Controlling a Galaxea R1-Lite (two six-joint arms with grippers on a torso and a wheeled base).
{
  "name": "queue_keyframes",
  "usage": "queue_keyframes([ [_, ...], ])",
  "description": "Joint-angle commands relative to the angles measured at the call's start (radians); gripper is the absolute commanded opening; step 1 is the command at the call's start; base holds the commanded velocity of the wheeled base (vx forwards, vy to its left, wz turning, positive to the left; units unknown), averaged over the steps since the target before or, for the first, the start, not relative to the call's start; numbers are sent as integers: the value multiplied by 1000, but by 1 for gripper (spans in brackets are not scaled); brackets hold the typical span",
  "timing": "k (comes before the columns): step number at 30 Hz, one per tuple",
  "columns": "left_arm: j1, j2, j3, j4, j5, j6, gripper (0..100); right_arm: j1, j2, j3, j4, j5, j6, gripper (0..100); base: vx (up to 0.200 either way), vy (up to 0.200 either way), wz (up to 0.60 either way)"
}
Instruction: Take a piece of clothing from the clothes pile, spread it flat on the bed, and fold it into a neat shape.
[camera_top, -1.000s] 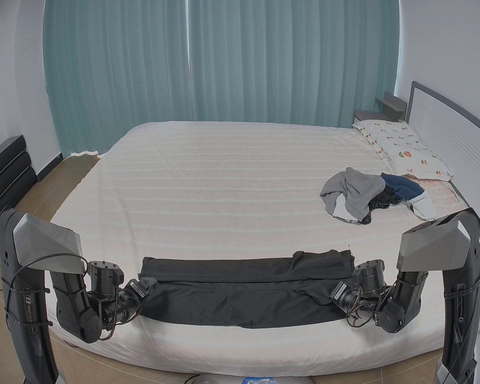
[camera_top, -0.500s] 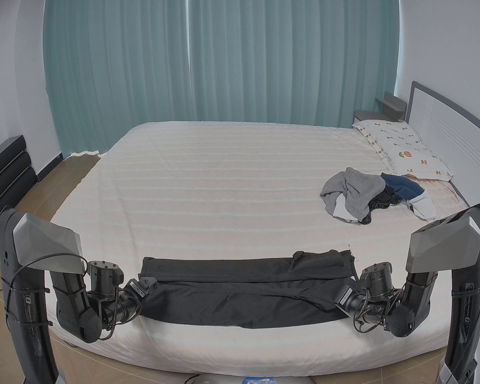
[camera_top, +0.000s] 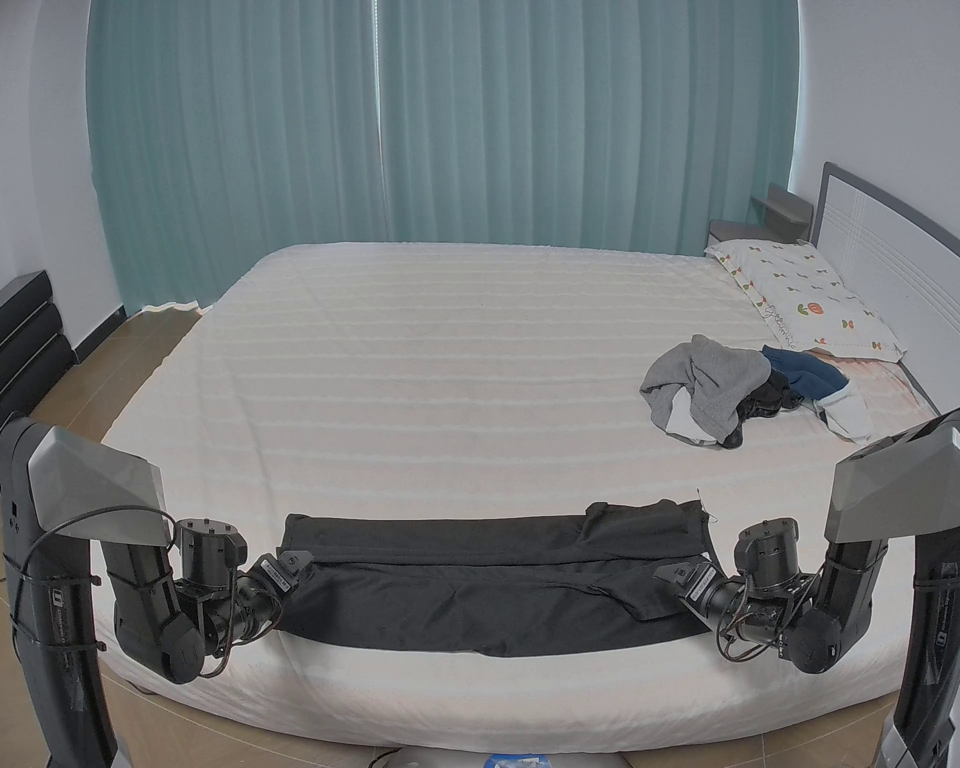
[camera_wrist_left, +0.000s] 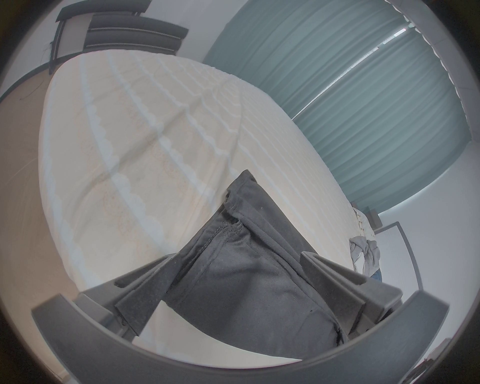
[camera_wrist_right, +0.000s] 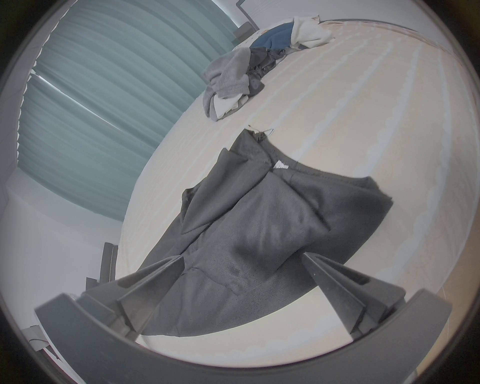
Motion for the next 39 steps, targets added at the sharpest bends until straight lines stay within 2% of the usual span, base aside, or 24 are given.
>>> queue_keyframes([
  [1,9,25,-7,-16,-2,49,100,-16,-36,17,0,2,-5,100,0,0,0],
  [5,6,100,-18,-49,10,150,100,-16,-19,18,5,2,-12,100,0,0,0],
  [14,-3,138,-7,-102,42,191,100,-30,-31,18,5,2,-12,100,0,0,0],
  [15,-3,143,-4,-102,42,205,0,-33,-32,18,5,2,-12,100,0,0,0],
  [25,-3,150,60,-102,96,219,0,-59,-31,18,5,2,-14,100,0,0,0],
  [32,0,147,106,-103,141,222,0,-73,-29,32,-3,31,-14,100,0,0,0],
  [39,2,144,98,-105,142,217,0,-73,-28,32,-4,32,-14,100,0,0,0],
])
